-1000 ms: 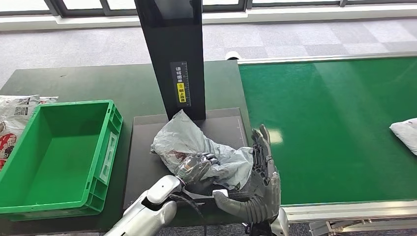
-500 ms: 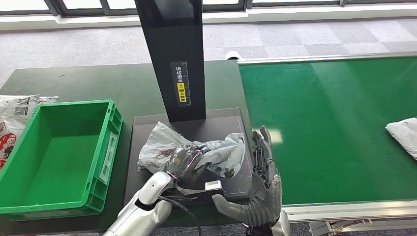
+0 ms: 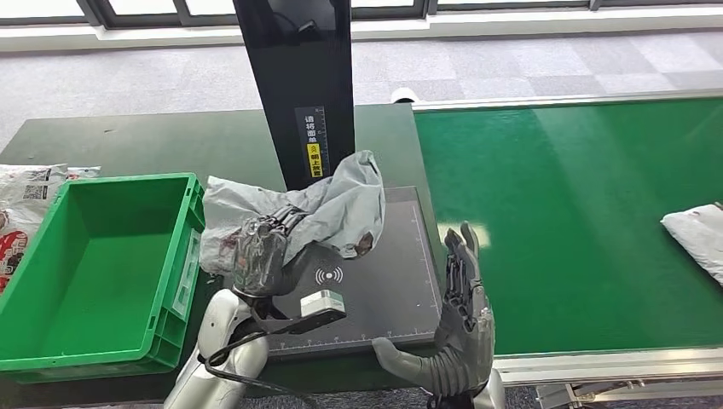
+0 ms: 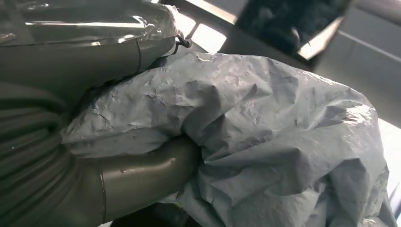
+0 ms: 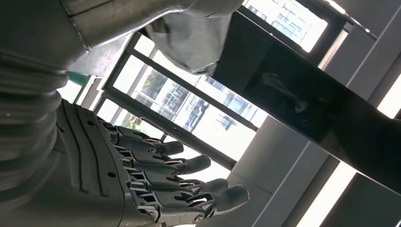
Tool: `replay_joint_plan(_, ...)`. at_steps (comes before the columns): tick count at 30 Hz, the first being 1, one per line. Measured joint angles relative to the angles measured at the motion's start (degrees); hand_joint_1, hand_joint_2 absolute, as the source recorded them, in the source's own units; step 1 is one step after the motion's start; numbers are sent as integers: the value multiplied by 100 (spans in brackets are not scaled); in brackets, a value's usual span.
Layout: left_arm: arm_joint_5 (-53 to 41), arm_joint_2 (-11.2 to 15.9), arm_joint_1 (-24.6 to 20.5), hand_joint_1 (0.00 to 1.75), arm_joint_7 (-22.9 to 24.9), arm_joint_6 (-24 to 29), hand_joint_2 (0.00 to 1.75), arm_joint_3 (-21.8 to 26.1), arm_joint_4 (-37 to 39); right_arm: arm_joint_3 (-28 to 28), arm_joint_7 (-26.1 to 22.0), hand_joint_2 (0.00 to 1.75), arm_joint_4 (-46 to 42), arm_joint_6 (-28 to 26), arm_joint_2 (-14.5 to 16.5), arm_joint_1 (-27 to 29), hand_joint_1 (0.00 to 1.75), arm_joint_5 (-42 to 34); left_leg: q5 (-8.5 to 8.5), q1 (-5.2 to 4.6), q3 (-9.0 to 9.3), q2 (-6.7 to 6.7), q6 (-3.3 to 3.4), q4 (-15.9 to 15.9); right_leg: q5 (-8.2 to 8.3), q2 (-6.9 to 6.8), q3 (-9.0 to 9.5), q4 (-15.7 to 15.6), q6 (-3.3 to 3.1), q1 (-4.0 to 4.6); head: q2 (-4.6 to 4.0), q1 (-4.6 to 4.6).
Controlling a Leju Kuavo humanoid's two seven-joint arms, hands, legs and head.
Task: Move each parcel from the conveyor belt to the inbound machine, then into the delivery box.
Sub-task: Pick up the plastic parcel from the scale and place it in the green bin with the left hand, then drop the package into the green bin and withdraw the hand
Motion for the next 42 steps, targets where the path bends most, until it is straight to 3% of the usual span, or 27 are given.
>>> replay_joint_plan(2,4,-1,84,175,-116,0,175,149,-263,0,0,175,-4,-12,10,10,0,1,0,0,0,0,0,0,0,0,0,0,0,0,0,0)
replay_joint_plan(6,236,-233,294,175,-1140,1,175,758,-1011,0,0,175,-7,-112,21,25,0,-42,1,0,-1,1,1,0,1,1,0,0,-1,0,0,1)
replay_joint_plan(8,717,-358,321,175,-1424,4,175,1185,-1576,0,0,175,-6,-183,21,31,0,-71,0,0,0,2,0,0,1,2,1,0,-1,0,0,1)
replay_joint_plan(14,2281,-400,287,175,-1501,7,175,2303,-3083,1,0,175,6,-285,17,62,0,-186,1,6,1,-2,-5,-1,-2,-3,2,0,-6,13,0,0)
replay_joint_plan(18,2775,-355,258,175,-1511,5,175,2891,-3317,1,0,175,16,-328,5,86,0,-250,2,8,2,-2,-6,-1,-3,-3,3,0,-7,12,0,0)
replay_joint_plan(24,3029,-274,191,175,-1513,-2,175,3376,-2990,4,0,175,44,-402,-46,85,0,-350,2,7,3,-2,-5,0,-2,-2,6,0,-6,9,0,0)
replay_joint_plan(32,2992,-205,106,175,-1515,-2,175,3653,-2528,4,-1,175,82,-346,-70,83,0,-301,1,7,2,-3,-5,0,-2,-3,4,0,-6,9,0,0)
replay_joint_plan(38,2917,-131,-118,175,-1515,-2,175,3879,-1633,4,-1,175,112,-321,-73,84,0,-277,2,7,4,-3,-5,0,-2,-3,4,0,-7,10,0,0)
replay_joint_plan(42,3041,49,-440,175,-1345,-90,175,3984,-488,4,-1,175,114,-270,-73,86,0,-244,5,7,8,-2,-7,0,0,-2,6,0,-8,10,0,0)
